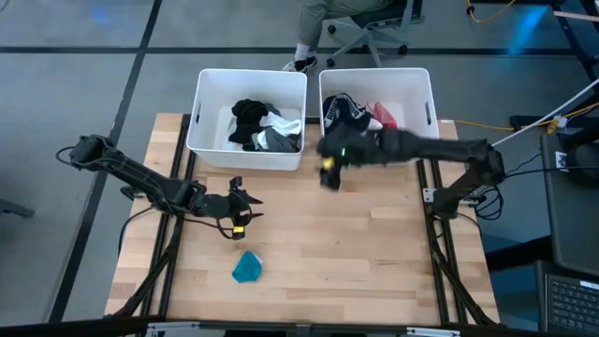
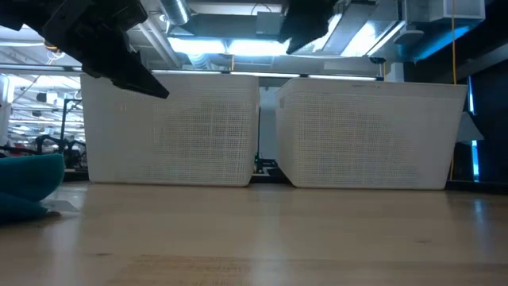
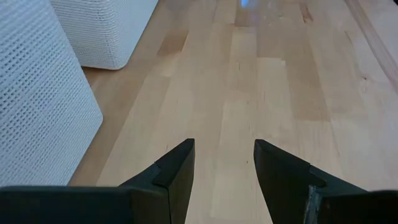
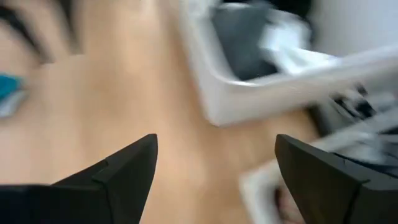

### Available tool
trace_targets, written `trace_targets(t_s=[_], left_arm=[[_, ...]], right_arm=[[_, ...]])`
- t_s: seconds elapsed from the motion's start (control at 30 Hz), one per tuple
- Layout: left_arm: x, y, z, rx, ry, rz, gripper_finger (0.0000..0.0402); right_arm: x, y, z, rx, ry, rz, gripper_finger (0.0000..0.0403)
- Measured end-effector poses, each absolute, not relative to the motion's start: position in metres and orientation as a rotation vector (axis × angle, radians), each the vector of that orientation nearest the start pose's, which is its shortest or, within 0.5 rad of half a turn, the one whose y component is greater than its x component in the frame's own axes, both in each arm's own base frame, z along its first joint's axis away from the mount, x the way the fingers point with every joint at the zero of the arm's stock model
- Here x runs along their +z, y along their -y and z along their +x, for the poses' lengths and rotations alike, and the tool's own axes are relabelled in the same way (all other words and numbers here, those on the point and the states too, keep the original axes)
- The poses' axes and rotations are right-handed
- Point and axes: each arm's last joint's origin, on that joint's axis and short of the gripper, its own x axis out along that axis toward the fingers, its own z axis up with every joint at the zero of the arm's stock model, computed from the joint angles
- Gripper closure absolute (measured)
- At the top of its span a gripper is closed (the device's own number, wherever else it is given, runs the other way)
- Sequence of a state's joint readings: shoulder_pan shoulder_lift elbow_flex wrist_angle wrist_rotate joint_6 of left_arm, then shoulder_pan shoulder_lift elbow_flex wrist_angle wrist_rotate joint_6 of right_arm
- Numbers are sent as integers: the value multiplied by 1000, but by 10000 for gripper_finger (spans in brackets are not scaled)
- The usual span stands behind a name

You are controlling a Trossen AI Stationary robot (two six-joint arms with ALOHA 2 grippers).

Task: Sort clothes
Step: Put the blue sock into the laundry bin

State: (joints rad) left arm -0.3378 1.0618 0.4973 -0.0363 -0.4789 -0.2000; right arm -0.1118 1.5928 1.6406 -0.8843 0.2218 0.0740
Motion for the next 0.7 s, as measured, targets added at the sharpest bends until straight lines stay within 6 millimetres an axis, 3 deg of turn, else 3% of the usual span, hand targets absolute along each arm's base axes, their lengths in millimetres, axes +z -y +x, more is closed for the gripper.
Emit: trace_targets(t_s=[0.2, 0.3, 0.5, 0.7], left_arm=[[201, 56, 200, 191, -534, 43, 245], [201, 56, 200, 191, -534, 44, 245], [201, 56, 200, 191, -534, 45, 245], [201, 56, 200, 192, -533, 42, 245]], right_arm=[[323, -23, 348, -132, -727, -83, 79], [295, -47, 352, -65, -674, -103, 79], [241, -73, 362, 37, -624, -120, 79], [191, -90, 387, 166, -619, -105, 79]])
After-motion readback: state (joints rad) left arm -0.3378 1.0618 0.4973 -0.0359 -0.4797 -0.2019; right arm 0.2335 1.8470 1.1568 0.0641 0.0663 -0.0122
